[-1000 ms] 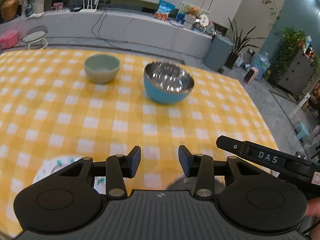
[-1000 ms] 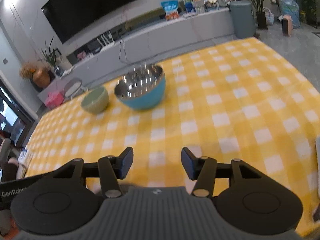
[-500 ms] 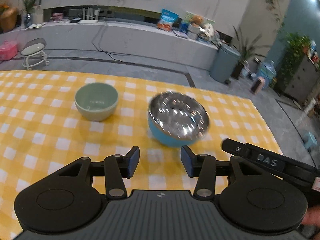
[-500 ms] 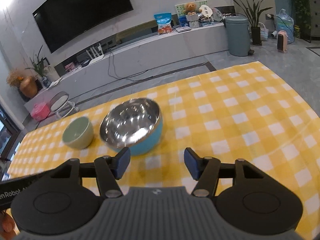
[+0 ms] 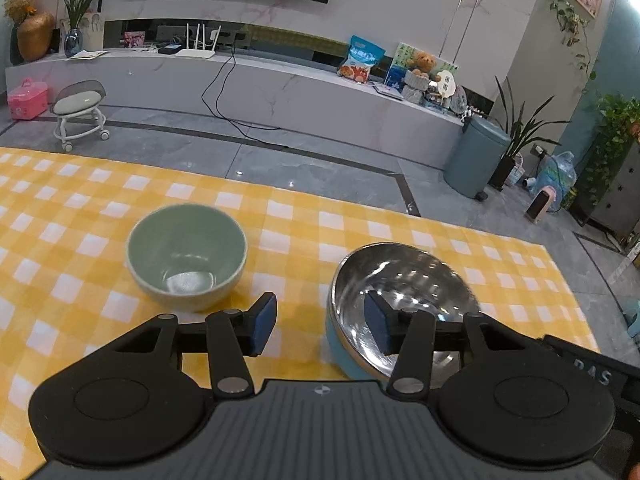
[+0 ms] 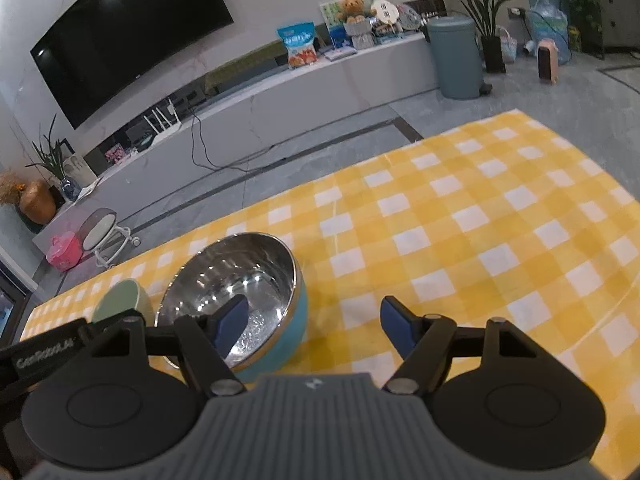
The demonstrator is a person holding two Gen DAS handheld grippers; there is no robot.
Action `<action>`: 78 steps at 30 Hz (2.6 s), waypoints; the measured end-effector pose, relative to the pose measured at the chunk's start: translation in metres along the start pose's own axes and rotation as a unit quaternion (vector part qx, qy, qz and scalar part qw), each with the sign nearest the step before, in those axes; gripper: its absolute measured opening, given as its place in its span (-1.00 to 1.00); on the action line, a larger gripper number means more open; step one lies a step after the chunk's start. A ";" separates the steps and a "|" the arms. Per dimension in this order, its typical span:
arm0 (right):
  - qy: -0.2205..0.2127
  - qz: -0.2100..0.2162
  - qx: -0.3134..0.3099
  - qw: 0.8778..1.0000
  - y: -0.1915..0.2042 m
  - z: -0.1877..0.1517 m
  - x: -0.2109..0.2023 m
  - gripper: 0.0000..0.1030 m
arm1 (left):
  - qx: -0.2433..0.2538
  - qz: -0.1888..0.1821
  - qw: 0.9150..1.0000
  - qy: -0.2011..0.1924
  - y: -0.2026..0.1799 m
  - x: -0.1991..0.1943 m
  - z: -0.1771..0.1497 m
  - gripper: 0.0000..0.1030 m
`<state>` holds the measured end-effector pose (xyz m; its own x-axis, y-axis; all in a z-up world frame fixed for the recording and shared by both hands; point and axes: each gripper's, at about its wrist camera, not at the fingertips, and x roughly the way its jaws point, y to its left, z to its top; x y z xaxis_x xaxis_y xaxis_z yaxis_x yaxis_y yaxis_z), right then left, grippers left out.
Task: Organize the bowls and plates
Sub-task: 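Move both tools to the blue bowl and close on its rim, then lift the blue bowl with both tools and carry it over the orange bowl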
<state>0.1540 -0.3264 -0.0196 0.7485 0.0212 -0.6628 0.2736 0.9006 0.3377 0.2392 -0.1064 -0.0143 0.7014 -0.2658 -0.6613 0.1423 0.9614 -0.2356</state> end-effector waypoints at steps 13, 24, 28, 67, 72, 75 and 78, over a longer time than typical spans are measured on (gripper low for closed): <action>0.037 0.014 -0.001 0.999 -0.002 -0.014 0.032 0.11 | 0.026 -0.010 0.999 0.039 -0.008 0.029 -0.011 -0.30; 0.042 0.028 -0.006 0.999 0.002 -0.020 0.030 -0.71 | 0.063 -0.005 0.997 0.043 -0.026 0.018 -0.014 -0.75; 0.051 0.031 0.013 0.998 -0.001 -0.018 0.027 -0.76 | 0.060 0.005 0.997 0.054 -0.027 0.013 -0.015 -0.79; 0.077 0.078 -0.029 0.994 -0.001 -0.086 -0.168 -0.85 | -0.067 -0.012 0.990 0.127 -0.009 -0.162 -0.085 -0.81; 0.094 0.072 -0.023 0.993 -0.012 -0.108 -0.182 -0.86 | -0.082 -0.016 0.986 0.145 -0.003 -0.171 -0.103 -0.81; 0.099 0.069 -0.028 0.992 -0.013 -0.118 -0.188 -0.86 | -0.078 -0.013 0.985 0.153 -0.003 -0.177 -0.112 -0.81; 0.103 0.065 -0.036 0.992 -0.012 -0.125 -0.193 -0.86 | -0.083 -0.013 0.982 0.168 -0.001 -0.178 -0.121 -0.81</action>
<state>-0.0696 -0.2870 0.0202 0.6339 0.2197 -0.7415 0.1347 0.9128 0.3856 0.0295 -0.0685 0.0173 0.4245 -0.3253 -0.8450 0.0223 0.9367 -0.3494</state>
